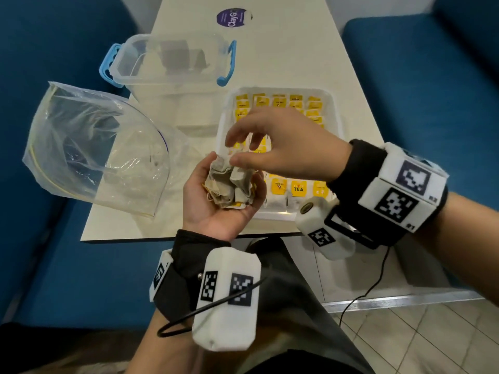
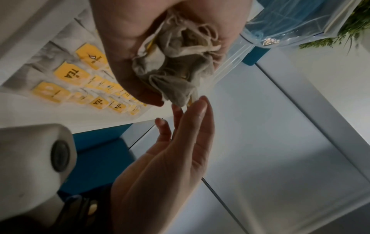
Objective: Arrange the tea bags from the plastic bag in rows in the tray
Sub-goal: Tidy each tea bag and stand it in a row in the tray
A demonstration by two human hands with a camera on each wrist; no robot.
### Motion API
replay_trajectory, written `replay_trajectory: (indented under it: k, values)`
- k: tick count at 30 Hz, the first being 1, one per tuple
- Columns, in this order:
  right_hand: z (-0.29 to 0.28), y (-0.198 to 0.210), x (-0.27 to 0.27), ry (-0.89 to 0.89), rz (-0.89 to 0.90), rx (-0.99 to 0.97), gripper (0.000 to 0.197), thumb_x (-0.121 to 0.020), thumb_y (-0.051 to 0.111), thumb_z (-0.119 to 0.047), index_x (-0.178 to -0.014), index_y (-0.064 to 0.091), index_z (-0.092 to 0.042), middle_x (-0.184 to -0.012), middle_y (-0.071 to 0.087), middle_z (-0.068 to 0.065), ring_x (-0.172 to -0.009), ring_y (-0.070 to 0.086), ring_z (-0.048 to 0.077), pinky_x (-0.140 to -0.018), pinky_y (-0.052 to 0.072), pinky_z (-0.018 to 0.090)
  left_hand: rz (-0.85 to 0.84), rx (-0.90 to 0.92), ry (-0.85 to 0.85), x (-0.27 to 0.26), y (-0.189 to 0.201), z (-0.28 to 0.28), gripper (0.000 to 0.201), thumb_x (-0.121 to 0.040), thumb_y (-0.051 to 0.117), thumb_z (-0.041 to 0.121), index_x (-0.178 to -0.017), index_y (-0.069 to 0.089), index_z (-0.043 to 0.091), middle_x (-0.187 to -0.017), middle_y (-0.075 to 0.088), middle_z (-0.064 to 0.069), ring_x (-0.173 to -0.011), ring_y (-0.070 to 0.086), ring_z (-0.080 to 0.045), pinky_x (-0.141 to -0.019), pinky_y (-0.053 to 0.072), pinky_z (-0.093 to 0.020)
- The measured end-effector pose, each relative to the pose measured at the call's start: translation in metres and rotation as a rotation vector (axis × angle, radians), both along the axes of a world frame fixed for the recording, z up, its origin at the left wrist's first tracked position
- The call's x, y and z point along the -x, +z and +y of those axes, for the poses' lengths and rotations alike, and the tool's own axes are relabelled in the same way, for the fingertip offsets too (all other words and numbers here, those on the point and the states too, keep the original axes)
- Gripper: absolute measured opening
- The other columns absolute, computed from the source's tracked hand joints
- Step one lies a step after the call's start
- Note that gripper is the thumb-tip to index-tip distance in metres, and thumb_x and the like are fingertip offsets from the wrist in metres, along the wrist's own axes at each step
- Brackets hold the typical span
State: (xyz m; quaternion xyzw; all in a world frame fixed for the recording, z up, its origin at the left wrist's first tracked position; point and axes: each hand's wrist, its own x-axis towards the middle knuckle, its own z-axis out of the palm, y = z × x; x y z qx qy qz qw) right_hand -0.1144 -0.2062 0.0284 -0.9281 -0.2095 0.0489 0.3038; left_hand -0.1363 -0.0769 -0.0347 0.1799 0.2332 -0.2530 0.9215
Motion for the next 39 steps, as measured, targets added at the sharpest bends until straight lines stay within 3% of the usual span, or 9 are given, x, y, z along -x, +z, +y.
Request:
replay_trajectory:
  k: [6,12,16,21,28,30,33,37,39]
  values:
    - [-0.002,-0.006,0.007,0.05,0.039,0.02,0.029,-0.079,0.068,-0.038,-0.102,0.066,-0.02,-0.1,0.05,0.0,-0.085,0.045,0.007,-0.076,0.039,0.017,-0.043,-0.073,-0.023,0.0,-0.001,-0.005,0.036,-0.084,0.053,0.033,-0.068,0.072,0.007,-0.08,0.069,-0.008,-0.071,0.065,-0.021,-0.069,0.053,-0.032]
    - [-0.003,-0.012,-0.002,-0.192,0.071,-0.061,0.025,-0.09,0.055,-0.036,-0.098,0.06,-0.013,-0.091,0.058,-0.001,-0.08,0.052,0.008,-0.069,0.042,0.018,-0.047,-0.025,-0.068,-0.001,-0.002,-0.008,0.026,-0.08,0.054,0.03,-0.083,0.067,0.008,-0.084,0.065,-0.009,-0.075,0.061,-0.022,-0.067,0.052,-0.028]
    - [-0.007,-0.013,-0.004,-0.145,0.156,-0.03,0.012,-0.086,0.059,-0.02,-0.094,0.064,-0.012,-0.07,0.048,-0.015,-0.063,0.047,0.0,-0.057,0.038,0.007,-0.027,-0.028,-0.107,0.0,-0.004,-0.01,0.025,-0.076,0.056,0.03,-0.087,0.063,0.009,-0.085,0.063,-0.01,-0.079,0.057,-0.021,-0.063,0.054,-0.029]
    - [-0.011,-0.017,-0.005,-0.188,0.203,-0.121,0.015,-0.082,0.054,-0.007,-0.09,0.061,-0.017,-0.075,0.054,-0.006,-0.06,0.048,0.003,-0.054,0.039,0.011,0.011,-0.023,-0.127,0.0,-0.009,-0.012,0.03,-0.075,0.058,0.03,-0.096,0.061,0.009,-0.085,0.063,-0.011,-0.079,0.058,-0.021,-0.062,0.054,-0.028]
    - [-0.015,-0.009,-0.003,-0.14,0.252,-0.209,0.022,-0.082,0.049,0.002,-0.085,0.067,-0.011,-0.081,0.066,0.01,-0.056,0.056,0.009,-0.06,0.05,0.022,0.02,-0.002,-0.102,-0.003,-0.011,-0.011,0.028,-0.076,0.056,0.025,-0.097,0.061,0.007,-0.085,0.063,-0.013,-0.077,0.058,-0.022,-0.058,0.053,-0.025]
    - [-0.019,-0.006,-0.003,-0.078,0.283,-0.13,0.023,-0.08,0.055,-0.002,-0.097,0.07,-0.008,-0.088,0.067,0.005,-0.069,0.06,0.003,-0.07,0.051,0.019,0.03,0.009,-0.101,-0.002,-0.011,-0.011,0.026,-0.077,0.055,0.025,-0.093,0.062,0.005,-0.081,0.062,-0.013,-0.078,0.056,-0.021,-0.059,0.052,-0.024]
    - [-0.022,-0.004,-0.004,-0.001,0.267,-0.062,0.029,-0.08,0.059,-0.003,-0.108,0.066,-0.009,-0.101,0.065,0.002,-0.092,0.062,0.009,-0.085,0.051,0.024,0.049,0.036,-0.092,-0.002,-0.01,-0.011,0.028,-0.076,0.054,0.025,-0.079,0.067,0.0,-0.079,0.061,-0.013,-0.079,0.055,-0.021,-0.06,0.051,-0.024]
    - [-0.022,-0.003,-0.005,-0.061,0.262,-0.226,0.015,-0.087,0.061,-0.01,-0.1,0.068,-0.006,-0.081,0.067,-0.001,-0.073,0.065,0.009,-0.073,0.055,0.021,0.072,0.039,-0.077,-0.003,-0.01,-0.011,0.032,-0.08,0.053,0.027,-0.096,0.061,0.001,-0.086,0.061,-0.014,-0.08,0.056,-0.02,-0.06,0.051,-0.024]
    - [-0.022,-0.004,-0.006,-0.069,0.279,-0.267,0.015,-0.09,0.057,-0.009,-0.1,0.067,-0.004,-0.084,0.068,0.002,-0.075,0.067,0.012,-0.07,0.057,0.024,0.08,0.036,-0.068,-0.003,-0.01,-0.011,0.032,-0.083,0.052,0.029,-0.099,0.059,0.002,-0.084,0.061,-0.015,-0.08,0.056,-0.021,-0.06,0.051,-0.024]
